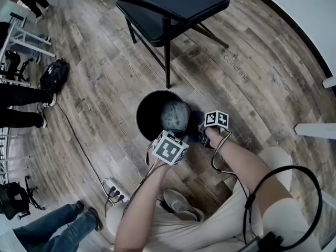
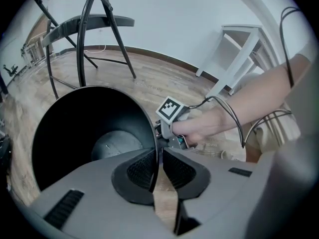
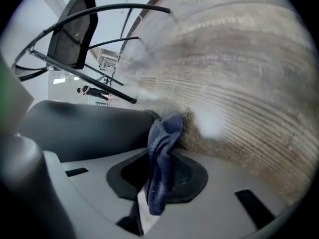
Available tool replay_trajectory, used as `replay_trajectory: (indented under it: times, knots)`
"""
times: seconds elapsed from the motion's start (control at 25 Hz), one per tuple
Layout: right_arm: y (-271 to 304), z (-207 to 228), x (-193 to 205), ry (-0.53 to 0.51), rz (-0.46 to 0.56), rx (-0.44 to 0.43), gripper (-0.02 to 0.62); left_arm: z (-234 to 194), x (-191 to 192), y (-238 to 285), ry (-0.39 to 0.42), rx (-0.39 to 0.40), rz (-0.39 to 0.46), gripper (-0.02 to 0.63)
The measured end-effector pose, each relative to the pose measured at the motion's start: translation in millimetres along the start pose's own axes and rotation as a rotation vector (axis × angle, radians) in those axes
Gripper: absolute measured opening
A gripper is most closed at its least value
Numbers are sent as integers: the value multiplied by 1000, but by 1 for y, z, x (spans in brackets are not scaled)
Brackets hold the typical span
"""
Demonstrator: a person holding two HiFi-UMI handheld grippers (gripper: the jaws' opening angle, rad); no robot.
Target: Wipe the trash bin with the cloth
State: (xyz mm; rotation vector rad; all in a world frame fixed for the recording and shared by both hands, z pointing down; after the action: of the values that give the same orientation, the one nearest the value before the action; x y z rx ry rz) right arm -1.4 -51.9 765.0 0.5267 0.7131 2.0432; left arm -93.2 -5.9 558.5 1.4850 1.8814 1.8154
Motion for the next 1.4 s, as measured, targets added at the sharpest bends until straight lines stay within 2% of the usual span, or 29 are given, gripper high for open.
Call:
replay_trajectory:
  times: [0.04,0.12,0.24,0.36,0.48,0.64,0.92,1.16,1.4]
  knots:
    - [-6,-6,-5,-19,20,14,63,-1,1,-3,11,16,-3,44]
    - [-29,-25,-16,10,97,49,63,-6,2,-12,64,17,-35,60]
    - [-76,-69,-20,39,186,19,63,-9,4,-24,156,-14,-125,97]
    - [-118,-105,-1,73,182,-51,63,-5,10,-26,187,-11,-211,98]
    - [-139,-132,16,65,157,-106,63,-2,18,-26,176,-4,-267,98]
    - [-143,-153,24,25,128,-159,63,-7,23,-31,119,-8,-236,98]
    - [-134,-154,29,-17,134,-159,63,-14,29,-33,71,-32,-171,97]
    - [-117,-137,31,-23,132,-123,63,-18,34,-22,59,-22,-164,89]
    - [-101,-120,33,-112,128,-71,63,-15,35,-19,64,-9,-190,71]
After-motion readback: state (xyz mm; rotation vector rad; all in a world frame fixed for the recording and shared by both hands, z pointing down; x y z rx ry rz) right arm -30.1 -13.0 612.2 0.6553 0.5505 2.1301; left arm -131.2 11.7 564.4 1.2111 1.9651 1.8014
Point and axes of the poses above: the fingertips, and each gripper's own axes: y forward along the fingers, z to its right, x out of its underside, the point moved 5 cm from there along -y, backward along the fingers, and after that the axes turned 12 degrees about z, right-handed, at the moved point
